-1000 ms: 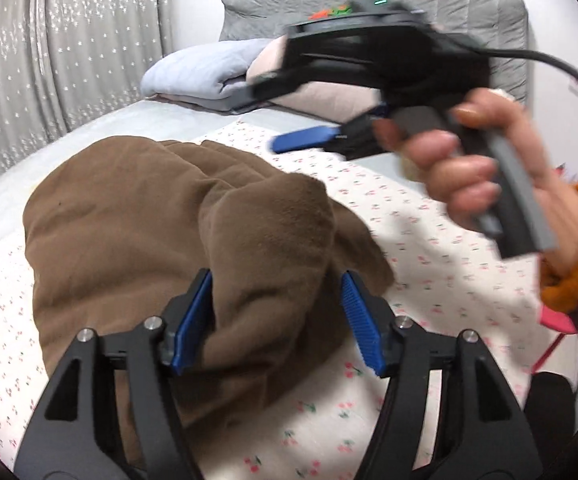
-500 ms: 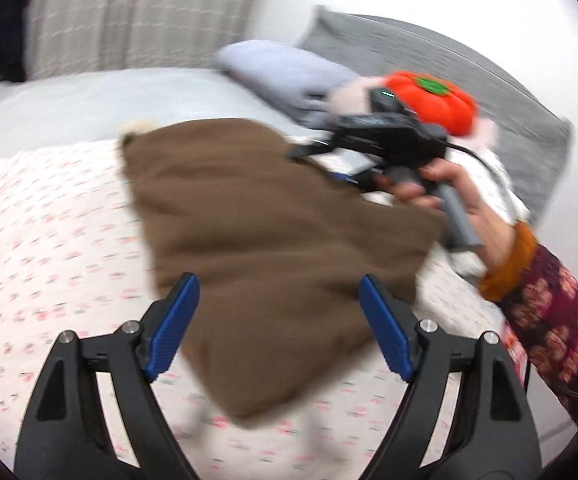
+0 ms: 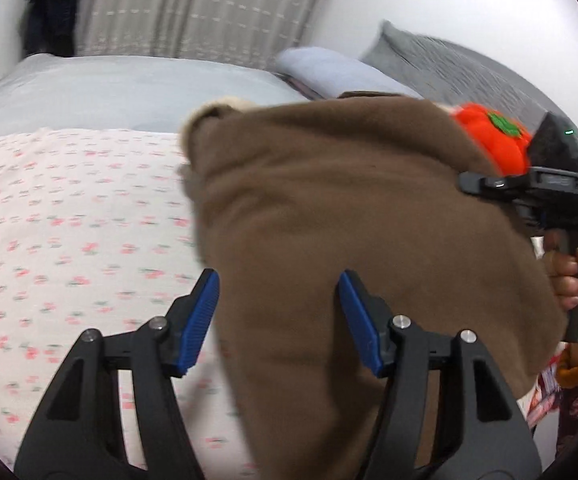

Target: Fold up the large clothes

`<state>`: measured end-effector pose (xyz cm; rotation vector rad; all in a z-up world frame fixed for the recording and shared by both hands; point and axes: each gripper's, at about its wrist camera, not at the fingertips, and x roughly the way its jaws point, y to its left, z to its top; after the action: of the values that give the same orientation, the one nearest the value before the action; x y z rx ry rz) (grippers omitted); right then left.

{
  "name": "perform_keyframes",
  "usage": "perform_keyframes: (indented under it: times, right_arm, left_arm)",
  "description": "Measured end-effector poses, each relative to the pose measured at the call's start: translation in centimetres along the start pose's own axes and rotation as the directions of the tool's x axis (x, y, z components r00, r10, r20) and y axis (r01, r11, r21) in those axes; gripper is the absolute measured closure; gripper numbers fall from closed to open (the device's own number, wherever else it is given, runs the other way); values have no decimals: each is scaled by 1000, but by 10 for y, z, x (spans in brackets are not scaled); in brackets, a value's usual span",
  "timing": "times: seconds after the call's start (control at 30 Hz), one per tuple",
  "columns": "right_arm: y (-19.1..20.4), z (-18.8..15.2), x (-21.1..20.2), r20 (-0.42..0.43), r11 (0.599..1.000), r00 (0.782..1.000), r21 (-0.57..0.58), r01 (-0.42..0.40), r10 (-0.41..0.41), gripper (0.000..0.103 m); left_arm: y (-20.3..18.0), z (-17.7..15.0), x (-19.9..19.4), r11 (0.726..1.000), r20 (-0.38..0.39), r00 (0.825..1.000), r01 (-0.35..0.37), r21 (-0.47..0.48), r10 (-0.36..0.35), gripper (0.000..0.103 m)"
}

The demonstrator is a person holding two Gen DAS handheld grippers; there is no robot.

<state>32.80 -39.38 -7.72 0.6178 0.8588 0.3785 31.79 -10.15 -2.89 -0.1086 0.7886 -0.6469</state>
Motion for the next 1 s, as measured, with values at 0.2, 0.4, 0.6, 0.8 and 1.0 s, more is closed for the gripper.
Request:
perform_keyframes:
  times: [0.2,0.4,0.6,0.8,1.0]
  right_arm:
    - [-77,-44,19,-68,989,996,132,69,-60,80]
    - [-77,-42,-28,32,991,997,120,66,-71,37]
    - [-100,-39,-11,-69,983,997,177,41,-29,33]
    - [-102,-39,20,-117,977,992,213,-22,48,29]
    - [-60,-28,27,-107,995,991,52,84,-78,83]
  left_arm:
    - [-49,-17,28,969,-3,993,-118,217,121,36]
    - [-35,-16,24,983,-9,995,-102,154,104,36]
    - [-33,-15,30,983,-4,994,-104,153,106,36]
    - [-33,-15,30,982,-6,994,-105,154,107,36]
    - [-30,-11,31,987,-14,995,-101,123,104,36]
